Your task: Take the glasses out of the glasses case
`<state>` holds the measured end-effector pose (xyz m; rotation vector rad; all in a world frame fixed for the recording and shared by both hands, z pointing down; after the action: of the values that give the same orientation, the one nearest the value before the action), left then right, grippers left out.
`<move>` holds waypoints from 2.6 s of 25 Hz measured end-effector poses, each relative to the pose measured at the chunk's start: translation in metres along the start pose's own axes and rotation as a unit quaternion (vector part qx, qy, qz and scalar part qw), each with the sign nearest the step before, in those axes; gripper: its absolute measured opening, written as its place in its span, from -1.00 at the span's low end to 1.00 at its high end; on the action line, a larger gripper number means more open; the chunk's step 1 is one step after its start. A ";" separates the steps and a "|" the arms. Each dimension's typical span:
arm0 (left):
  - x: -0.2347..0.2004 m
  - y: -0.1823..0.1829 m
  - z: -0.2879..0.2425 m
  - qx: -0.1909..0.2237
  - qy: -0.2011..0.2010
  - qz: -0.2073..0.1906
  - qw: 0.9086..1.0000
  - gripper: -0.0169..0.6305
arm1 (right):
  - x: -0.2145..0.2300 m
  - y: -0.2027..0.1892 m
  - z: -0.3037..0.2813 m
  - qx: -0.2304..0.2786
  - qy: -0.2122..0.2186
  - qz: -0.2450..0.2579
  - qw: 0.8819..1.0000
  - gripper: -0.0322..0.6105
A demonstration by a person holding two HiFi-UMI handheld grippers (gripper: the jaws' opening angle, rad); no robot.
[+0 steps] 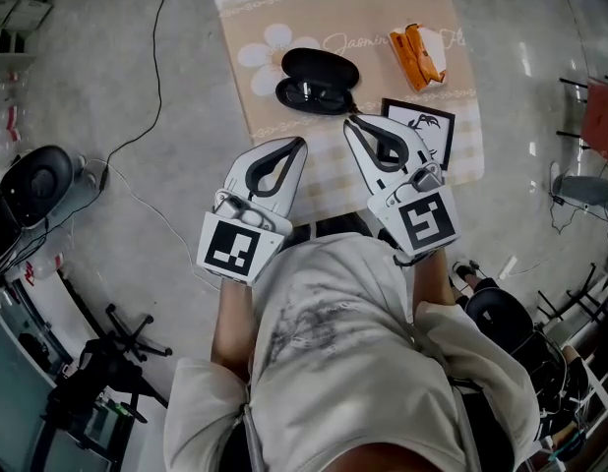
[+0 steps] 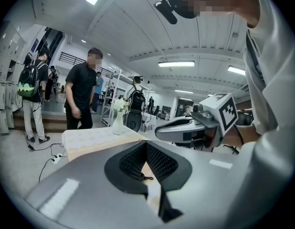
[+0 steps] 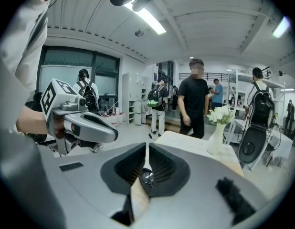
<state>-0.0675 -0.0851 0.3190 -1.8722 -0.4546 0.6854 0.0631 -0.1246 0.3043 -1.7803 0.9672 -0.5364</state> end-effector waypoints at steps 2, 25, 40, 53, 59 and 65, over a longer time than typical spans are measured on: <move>-0.002 -0.002 -0.003 -0.002 0.001 0.002 1.000 -0.93 | 0.002 -0.003 -0.005 -0.006 0.004 0.001 1.000 -0.83; -0.029 -0.036 -0.043 -0.031 0.016 0.021 0.999 -0.93 | 0.024 -0.072 -0.069 -0.089 0.044 0.013 0.995 -0.68; -0.043 -0.059 -0.057 -0.042 0.026 0.037 0.998 -0.93 | 0.024 -0.105 -0.099 -0.130 0.072 0.027 0.989 -0.62; -0.051 -0.071 -0.066 -0.049 0.035 0.048 0.997 -0.93 | 0.025 -0.128 -0.120 -0.170 0.095 0.058 0.979 -0.58; -0.055 -0.075 -0.067 -0.050 0.038 0.049 0.997 -0.93 | 0.023 -0.139 -0.126 -0.186 0.104 0.065 0.975 -0.56; -0.056 -0.082 -0.068 -0.054 0.039 0.053 0.996 -0.93 | 0.021 -0.148 -0.130 -0.201 0.105 0.086 0.970 -0.55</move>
<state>-0.0663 -0.1348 0.4287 -2.0296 -0.3503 0.6649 0.0350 -0.1871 0.4906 -1.9945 1.4447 -0.4449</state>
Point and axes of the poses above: the fingertips, and each gripper's own axes: z backward along the fingers, x to its right, y out of its top, the point moved 6 cm from there along z, backward along the fingers, and after that the axes turned 1 degree about x, right-handed, at the moved point
